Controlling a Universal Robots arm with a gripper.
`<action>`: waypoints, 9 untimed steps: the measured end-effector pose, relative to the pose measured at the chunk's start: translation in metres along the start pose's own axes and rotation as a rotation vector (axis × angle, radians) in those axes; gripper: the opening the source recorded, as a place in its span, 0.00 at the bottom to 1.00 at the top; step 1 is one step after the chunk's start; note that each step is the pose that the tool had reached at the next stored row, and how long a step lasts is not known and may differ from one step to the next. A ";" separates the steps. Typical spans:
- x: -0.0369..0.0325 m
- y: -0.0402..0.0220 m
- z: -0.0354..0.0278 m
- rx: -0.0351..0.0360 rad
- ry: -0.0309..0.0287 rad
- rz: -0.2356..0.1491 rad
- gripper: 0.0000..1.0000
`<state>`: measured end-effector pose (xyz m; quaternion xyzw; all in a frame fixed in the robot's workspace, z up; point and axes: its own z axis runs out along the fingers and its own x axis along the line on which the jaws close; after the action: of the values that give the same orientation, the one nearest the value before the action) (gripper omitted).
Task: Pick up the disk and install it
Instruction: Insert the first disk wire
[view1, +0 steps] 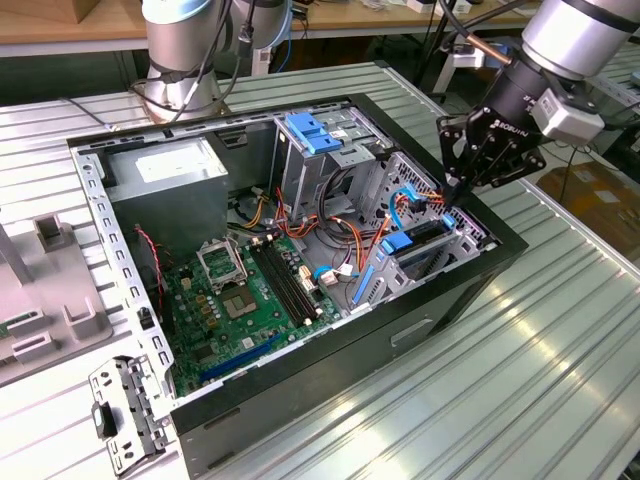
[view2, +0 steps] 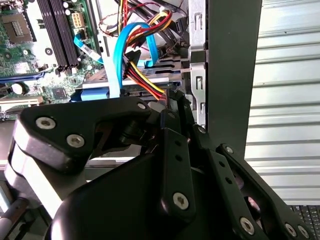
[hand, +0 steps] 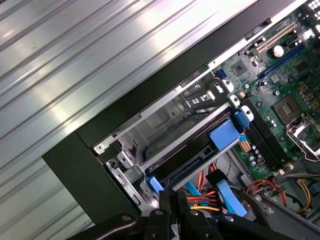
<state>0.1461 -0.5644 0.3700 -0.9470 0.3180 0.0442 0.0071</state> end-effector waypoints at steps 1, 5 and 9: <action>-0.0010 0.0007 0.0000 -0.0001 0.0001 0.000 0.17; -0.0033 0.0025 0.0003 -0.0001 0.0001 0.000 0.17; -0.0074 0.0057 0.0014 0.0000 0.0000 0.000 0.17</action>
<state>0.1366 -0.5644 0.3693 -0.9470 0.3180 0.0442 0.0071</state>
